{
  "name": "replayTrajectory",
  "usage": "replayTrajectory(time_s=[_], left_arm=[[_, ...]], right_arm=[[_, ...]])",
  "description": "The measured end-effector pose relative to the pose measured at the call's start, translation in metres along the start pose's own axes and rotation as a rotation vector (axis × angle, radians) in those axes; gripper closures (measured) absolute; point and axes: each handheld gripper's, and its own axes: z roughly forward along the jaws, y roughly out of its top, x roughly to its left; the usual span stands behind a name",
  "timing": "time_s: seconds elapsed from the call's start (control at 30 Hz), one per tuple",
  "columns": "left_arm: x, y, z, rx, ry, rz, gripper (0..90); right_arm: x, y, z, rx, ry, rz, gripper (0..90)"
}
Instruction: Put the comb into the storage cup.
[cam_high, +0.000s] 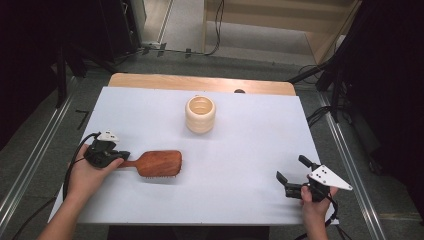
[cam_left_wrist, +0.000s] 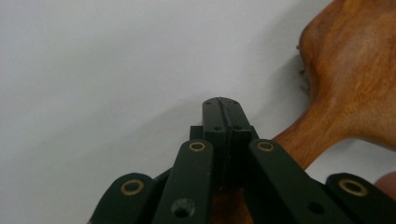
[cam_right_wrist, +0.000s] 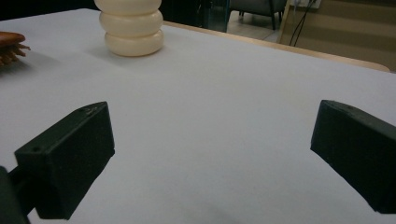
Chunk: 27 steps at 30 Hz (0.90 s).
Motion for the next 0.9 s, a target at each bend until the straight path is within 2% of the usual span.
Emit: replayTrajectory(time_s=[0.4,0.53,0.6,0.8,0.9], left_arm=[[-0.014,-0.021,-0.012,-0.009,-0.035,0.001,90.0],[-0.02,-0.027,-0.016,-0.011,-0.025,0.007,90.0],[-0.026,-0.03,-0.019,-0.004,-0.023,0.023,90.0],[-0.036,-0.039,-0.023,-0.012,-0.041,0.021,90.0],[-0.039,-0.04,-0.025,-0.004,-0.036,0.026,90.0]], right_arm=[[0.0,0.0,0.0,0.0,-0.004,-0.002,0.0],[0.0,0.0,0.0,0.0,-0.005,-0.001,0.0],[0.0,0.0,0.0,0.0,-0.004,-0.001,0.0],[0.0,0.0,0.001,0.001,-0.006,-0.003,0.0],[0.0,0.0,0.001,0.003,-0.009,-0.006,0.0]])
